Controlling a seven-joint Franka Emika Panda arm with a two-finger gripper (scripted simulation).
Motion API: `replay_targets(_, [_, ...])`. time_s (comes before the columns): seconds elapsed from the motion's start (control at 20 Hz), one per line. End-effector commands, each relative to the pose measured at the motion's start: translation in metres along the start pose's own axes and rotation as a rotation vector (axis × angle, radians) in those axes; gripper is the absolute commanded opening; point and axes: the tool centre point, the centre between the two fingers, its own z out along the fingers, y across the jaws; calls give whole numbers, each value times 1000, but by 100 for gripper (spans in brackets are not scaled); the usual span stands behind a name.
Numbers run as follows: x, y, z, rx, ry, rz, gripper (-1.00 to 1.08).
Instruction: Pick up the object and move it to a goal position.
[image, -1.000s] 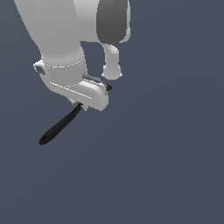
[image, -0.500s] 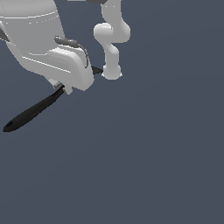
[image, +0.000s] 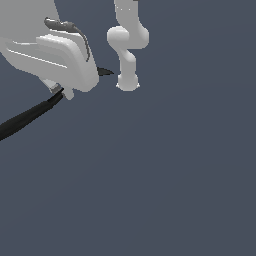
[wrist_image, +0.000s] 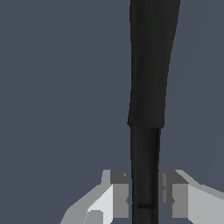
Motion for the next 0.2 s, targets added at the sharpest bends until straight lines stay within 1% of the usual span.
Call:
replay_targets(0.0, [1, 1, -4, 0, 1, 0, -100])
replay_targets(0.15, [1, 1, -5, 0, 1, 0, -100])
